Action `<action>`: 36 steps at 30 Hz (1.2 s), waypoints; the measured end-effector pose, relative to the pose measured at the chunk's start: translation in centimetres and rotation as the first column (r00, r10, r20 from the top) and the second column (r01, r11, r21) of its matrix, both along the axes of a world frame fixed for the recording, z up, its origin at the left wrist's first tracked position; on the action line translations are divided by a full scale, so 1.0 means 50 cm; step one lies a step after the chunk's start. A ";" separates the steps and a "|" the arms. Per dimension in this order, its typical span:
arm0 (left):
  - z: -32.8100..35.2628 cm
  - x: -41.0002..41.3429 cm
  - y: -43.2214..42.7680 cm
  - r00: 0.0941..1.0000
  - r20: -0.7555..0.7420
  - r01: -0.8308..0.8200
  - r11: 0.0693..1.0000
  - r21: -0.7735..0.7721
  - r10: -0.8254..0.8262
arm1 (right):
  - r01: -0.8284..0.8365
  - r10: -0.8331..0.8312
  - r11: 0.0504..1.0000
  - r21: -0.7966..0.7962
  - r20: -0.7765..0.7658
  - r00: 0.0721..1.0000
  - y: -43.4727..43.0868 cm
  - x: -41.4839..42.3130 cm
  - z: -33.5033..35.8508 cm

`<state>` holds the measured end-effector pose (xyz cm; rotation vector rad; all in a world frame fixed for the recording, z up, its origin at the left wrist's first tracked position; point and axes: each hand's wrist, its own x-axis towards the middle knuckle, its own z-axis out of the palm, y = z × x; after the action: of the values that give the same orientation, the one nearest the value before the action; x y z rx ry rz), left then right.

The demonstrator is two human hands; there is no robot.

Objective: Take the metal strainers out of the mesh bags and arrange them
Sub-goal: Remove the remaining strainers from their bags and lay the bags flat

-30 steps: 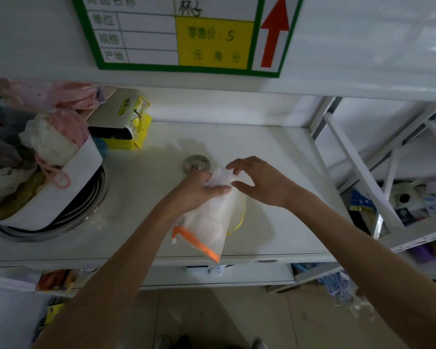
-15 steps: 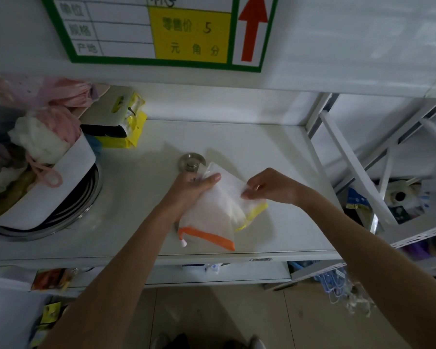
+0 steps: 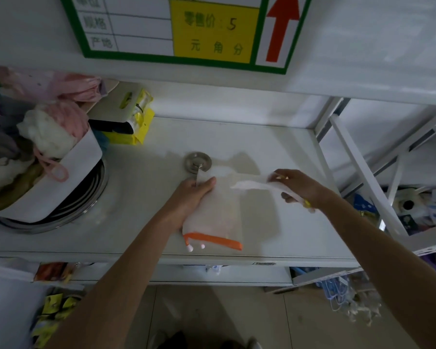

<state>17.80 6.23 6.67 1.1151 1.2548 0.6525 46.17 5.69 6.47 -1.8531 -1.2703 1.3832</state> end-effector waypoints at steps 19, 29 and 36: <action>-0.003 -0.093 -0.034 0.972 -0.125 -0.195 0.980 0.030 0.197 | -0.687 0.039 0.726 0.029 0.996 0.084 0.294 -0.123 -0.127; -0.003 -0.095 -0.035 0.969 -0.149 -0.193 0.980 0.057 0.199 | -0.410 0.018 0.902 0.135 0.938 0.347 0.302 -0.149 -0.129; -0.018 -0.069 -0.037 0.979 -0.129 -0.152 0.988 0.043 0.156 | -0.330 0.090 0.925 0.188 0.735 0.672 0.315 -0.124 -0.151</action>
<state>14.33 4.36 5.75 1.1102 1.4594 0.7266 39.98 21.41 -1.08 -2.1328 -2.0066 0.4479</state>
